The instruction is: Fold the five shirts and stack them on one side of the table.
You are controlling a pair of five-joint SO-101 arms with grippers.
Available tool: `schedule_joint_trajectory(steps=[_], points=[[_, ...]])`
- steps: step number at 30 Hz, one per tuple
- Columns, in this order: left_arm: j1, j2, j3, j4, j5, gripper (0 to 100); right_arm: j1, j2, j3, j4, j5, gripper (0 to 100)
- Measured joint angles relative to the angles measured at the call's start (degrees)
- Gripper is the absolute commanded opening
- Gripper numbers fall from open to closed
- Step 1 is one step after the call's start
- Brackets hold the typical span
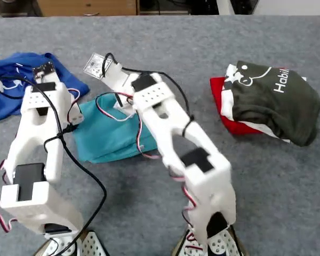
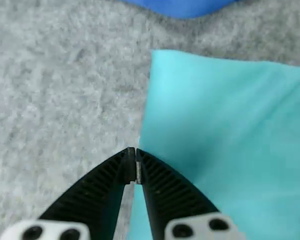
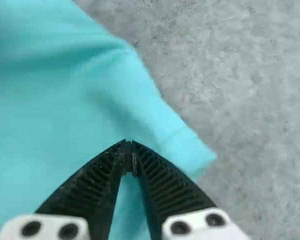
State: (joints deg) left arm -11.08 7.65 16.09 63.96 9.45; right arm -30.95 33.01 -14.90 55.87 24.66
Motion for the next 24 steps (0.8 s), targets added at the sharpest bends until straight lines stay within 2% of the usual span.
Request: schedule_joint_trajectory(steps=[4, 11, 19, 24], points=[[0.0, 3.5, 0.6, -3.7, 0.0, 2, 5.3, 10.3, -10.7, 3.8, -0.1, 0.2], [0.0, 9.3, -1.1, -4.4, 0.3, 2, 10.2, 19.6, -27.8, 14.8, -0.1, 0.2], [0.0, 7.6, -1.4, -3.6, -0.2, 2, 9.8, 20.2, -45.6, 31.0, 2.5, 0.2], [0.0, 0.1, -1.4, 0.0, -0.4, 2, 8.5, 20.2, -59.7, 41.3, 2.6, 0.2]])
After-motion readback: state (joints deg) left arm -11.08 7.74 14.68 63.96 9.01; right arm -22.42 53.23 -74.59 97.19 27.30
